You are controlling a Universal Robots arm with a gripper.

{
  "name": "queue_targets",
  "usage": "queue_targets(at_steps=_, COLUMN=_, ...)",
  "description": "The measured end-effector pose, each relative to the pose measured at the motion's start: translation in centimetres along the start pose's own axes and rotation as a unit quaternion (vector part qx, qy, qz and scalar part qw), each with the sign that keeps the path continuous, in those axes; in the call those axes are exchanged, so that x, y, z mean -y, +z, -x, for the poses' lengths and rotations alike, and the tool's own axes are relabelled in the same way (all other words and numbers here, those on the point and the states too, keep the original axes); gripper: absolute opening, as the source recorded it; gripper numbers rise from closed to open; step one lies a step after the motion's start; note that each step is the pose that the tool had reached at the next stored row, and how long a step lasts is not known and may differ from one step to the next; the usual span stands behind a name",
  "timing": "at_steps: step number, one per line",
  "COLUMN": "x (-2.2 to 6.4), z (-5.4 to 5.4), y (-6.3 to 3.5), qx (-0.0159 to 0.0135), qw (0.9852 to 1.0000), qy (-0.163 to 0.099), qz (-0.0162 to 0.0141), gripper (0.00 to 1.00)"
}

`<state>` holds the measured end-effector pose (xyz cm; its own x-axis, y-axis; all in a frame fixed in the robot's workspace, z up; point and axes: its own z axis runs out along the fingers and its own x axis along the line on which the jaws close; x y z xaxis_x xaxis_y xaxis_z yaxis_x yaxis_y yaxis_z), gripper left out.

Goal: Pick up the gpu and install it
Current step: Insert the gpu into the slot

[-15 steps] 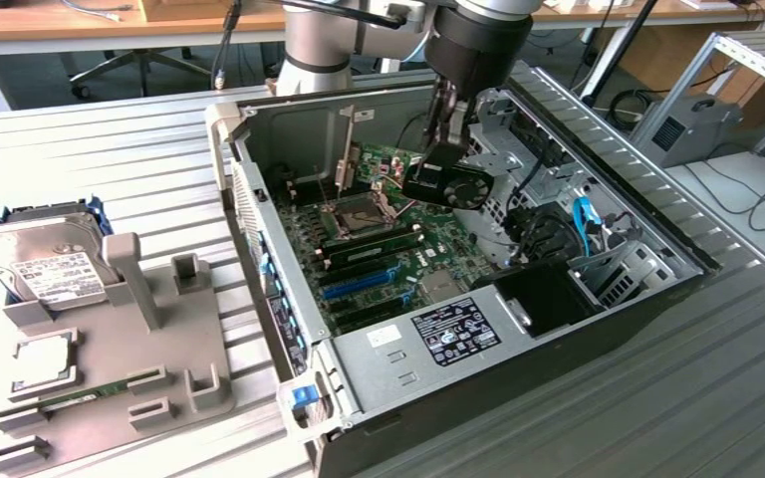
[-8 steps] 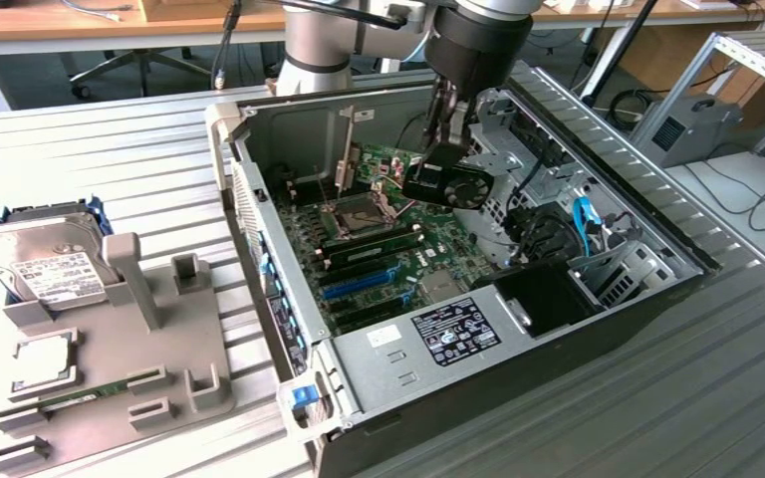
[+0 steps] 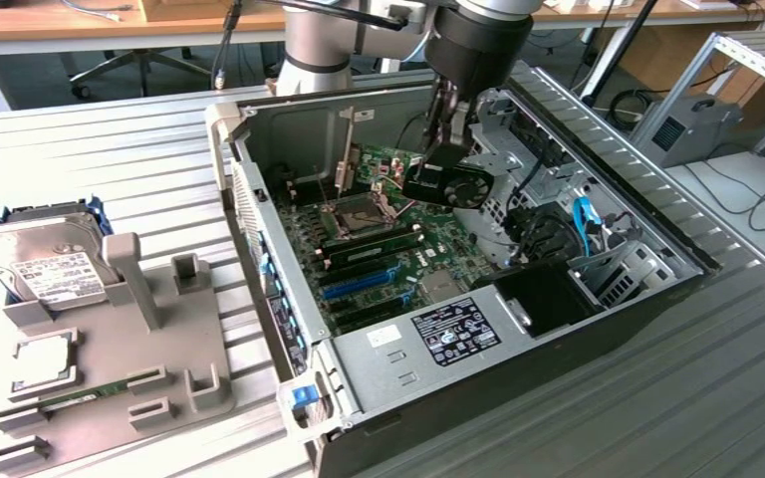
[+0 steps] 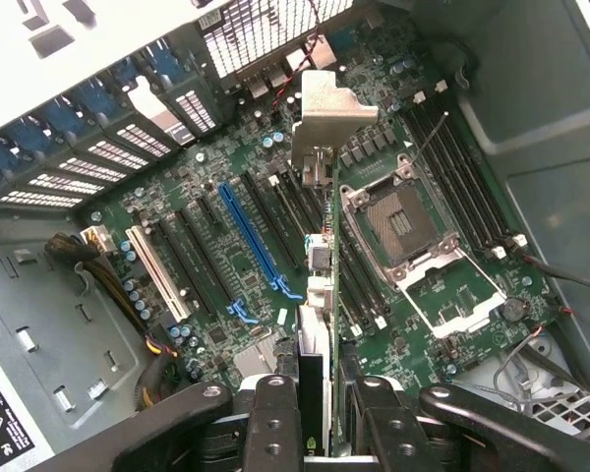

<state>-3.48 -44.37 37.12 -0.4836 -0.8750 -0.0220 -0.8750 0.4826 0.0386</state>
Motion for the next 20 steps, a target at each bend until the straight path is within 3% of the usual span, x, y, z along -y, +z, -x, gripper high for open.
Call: queue_targets(at_steps=20, x=0.03, z=0.02, y=0.01, qx=-0.0006, qw=0.9999, qy=-0.015, qz=0.0003, gripper=0.26)
